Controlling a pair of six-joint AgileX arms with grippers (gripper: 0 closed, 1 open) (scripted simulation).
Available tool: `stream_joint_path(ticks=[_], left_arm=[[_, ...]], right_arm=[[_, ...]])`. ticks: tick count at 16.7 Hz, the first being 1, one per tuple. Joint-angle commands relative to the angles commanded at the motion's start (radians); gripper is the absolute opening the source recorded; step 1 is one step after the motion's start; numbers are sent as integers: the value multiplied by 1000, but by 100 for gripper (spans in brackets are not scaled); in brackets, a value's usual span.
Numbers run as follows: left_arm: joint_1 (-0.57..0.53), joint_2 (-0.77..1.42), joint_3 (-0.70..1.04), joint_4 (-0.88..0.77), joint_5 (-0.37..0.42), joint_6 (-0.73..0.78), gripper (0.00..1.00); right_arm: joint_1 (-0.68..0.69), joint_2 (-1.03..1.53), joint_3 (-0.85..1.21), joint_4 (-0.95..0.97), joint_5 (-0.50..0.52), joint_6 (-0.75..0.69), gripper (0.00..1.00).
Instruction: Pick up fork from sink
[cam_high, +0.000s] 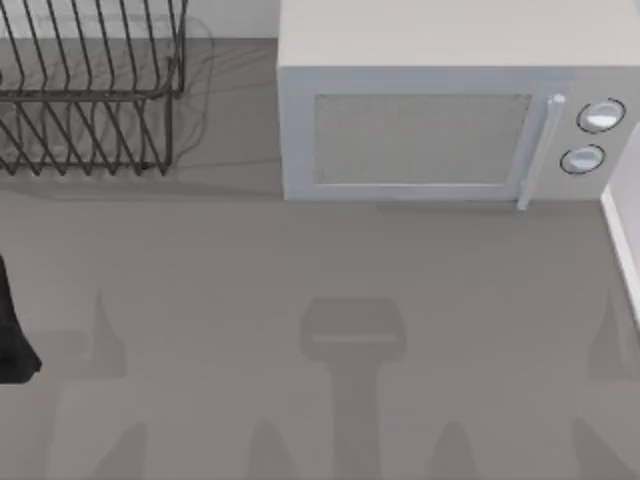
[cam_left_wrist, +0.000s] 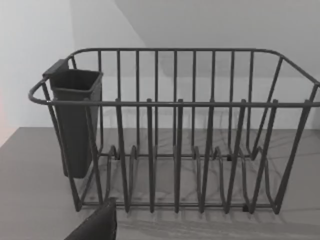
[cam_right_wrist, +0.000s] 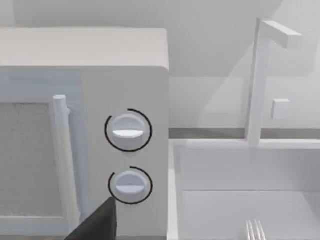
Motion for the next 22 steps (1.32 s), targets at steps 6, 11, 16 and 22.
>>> stream_joint_path(ticks=[6,11,16,22], left_arm=[[0,0,0,0,0,0,100],[0,0,0,0,0,0,100],[0,0,0,0,0,0,100],[0,0,0,0,0,0,100]], right_arm=[[-16,153,150,-100,0,-15,100],[-54,561,528,-329,2,-48,100],[-102,1125,1033,-622,3,-91,100],[-159,1813,1646,-974,5,-142,100]])
